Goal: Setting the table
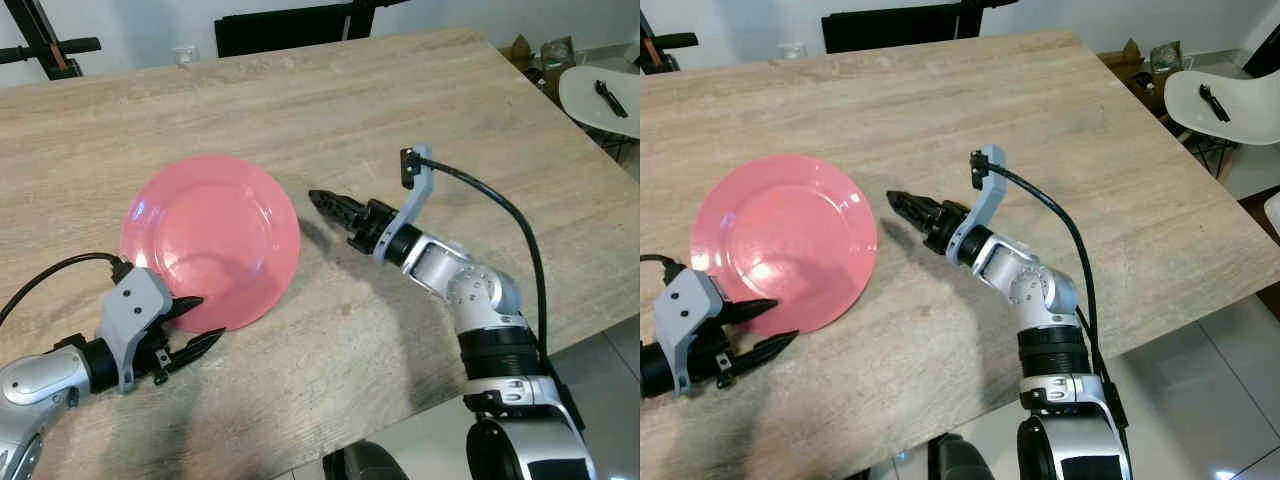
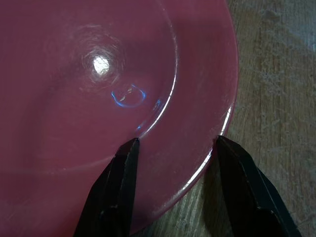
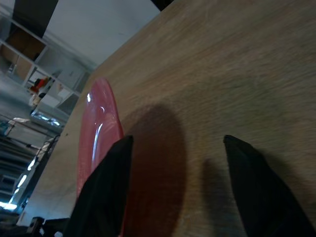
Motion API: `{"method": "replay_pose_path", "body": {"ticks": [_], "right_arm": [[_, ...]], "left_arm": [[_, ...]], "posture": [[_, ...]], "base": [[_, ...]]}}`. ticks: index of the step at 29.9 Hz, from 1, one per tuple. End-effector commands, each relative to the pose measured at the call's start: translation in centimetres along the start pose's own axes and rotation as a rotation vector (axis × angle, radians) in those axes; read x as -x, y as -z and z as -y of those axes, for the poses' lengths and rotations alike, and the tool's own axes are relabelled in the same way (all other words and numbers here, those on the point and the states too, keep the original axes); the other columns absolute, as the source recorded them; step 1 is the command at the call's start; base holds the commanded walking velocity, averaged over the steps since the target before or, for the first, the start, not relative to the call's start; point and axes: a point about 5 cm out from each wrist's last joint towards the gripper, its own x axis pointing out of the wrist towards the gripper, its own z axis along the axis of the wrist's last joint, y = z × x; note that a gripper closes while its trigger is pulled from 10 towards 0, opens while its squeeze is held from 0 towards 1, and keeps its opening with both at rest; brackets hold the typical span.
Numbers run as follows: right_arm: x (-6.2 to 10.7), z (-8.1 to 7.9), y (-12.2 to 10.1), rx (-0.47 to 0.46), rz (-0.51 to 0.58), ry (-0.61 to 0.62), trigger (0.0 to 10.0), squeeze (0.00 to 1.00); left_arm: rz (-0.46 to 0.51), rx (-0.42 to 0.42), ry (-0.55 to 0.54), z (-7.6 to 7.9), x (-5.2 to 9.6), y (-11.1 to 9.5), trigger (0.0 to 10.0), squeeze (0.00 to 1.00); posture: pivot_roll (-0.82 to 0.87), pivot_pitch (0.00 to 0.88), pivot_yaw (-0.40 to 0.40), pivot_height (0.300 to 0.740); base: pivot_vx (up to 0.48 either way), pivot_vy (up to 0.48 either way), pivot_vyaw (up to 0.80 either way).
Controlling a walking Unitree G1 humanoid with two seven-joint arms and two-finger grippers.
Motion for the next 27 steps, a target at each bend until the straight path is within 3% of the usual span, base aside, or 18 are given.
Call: {"method": "replay_pose_path", "body": {"ticks": [1,6,7,14,19,27], "right_arm": [[0.3,0.6,1.1,-0.031,-0.034,0.011,10.0,1.0],[-0.2,0.8,2.0,-0.058,-0.054,0.016,10.0,1.0],[-0.4,1.0,2.4,-0.053,-0.065,0.022,10.0,0.0],[-1.3,1.5,4.2,-0.081,-0.101,0.048,10.0,0.0],[-1.6,0.8,4.1,-0.145,-0.068,-0.012,10.0,0.0],[-0.1,1.8,0.1,-0.128,0.148,0.011,10.0,0.0]], "left_arm": [[-0.108,0.076,0.016,0.7,0.2,2.5,10.0,0.0],[-0.104,0.081,0.01,0.7,0.3,2.5,10.0,0.0],[-0.102,0.083,0.009,0.7,0.3,2.5,10.0,0.0],[-0.094,0.09,0.008,0.8,0.3,2.4,10.0,0.0],[-0.093,0.093,0.006,0.9,0.4,2.4,10.0,0.0],[-0.09,0.098,0.005,0.8,0.5,2.2,10.0,0.0]], "posture": [[-0.05,0.169,-0.002,0.74],[-0.04,0.176,-0.01,0.74],[-0.04,0.176,-0.01,0.74],[-0.03,0.18,-0.012,0.74],[-0.02,0.184,-0.016,0.74],[-0.03,0.188,-0.016,0.74]], "base": [[0.0,0.0,0.0],[0.0,0.0,0.0],[0.0,0.0,0.0],[0.0,0.0,0.0],[0.0,0.0,0.0],[0.0,0.0,0.0]]}}
